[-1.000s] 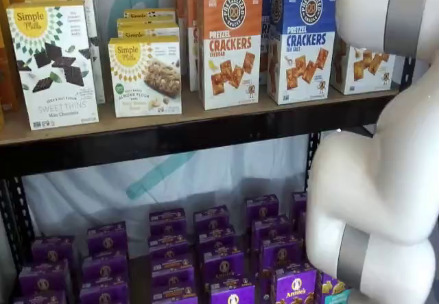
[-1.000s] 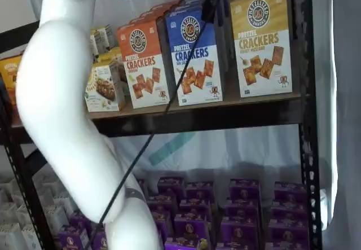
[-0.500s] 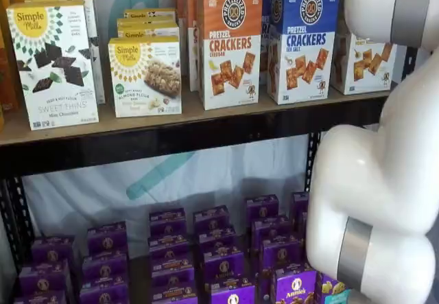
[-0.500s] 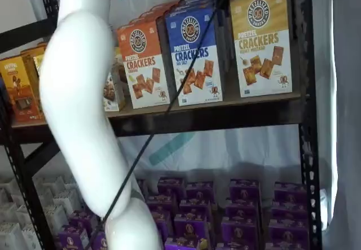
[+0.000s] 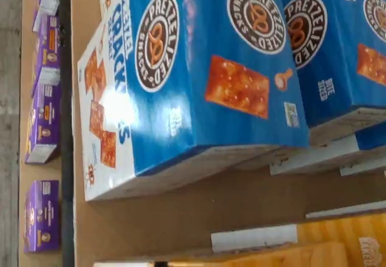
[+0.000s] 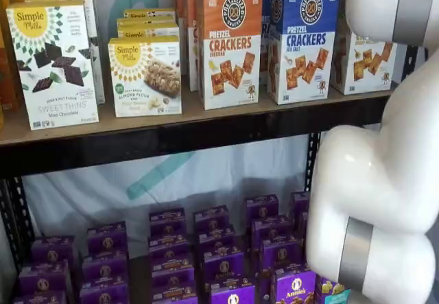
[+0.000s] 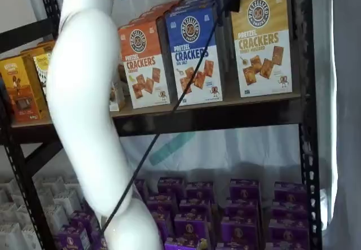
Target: Retrieve the yellow and white box located on the top shelf, the sixth one from the left
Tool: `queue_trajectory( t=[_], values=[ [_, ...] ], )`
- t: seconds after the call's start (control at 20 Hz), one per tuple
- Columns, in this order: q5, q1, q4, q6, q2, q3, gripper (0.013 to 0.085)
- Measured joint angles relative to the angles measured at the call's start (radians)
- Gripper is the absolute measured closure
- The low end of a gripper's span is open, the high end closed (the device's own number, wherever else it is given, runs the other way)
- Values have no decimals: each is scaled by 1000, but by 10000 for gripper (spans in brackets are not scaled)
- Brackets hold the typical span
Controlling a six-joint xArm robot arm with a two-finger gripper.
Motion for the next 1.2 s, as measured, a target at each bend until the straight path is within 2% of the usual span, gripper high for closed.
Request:
queue_trajectory(
  t=[0.35, 0.6, 0.9, 1.2],
  values=[
    [9, 41, -86, 4, 41, -50, 130],
    [21, 64, -126, 13, 74, -85, 130],
    [-8, 80, -148, 11, 83, -85, 130],
    [31, 90, -189, 15, 123, -141, 130]
  ],
)
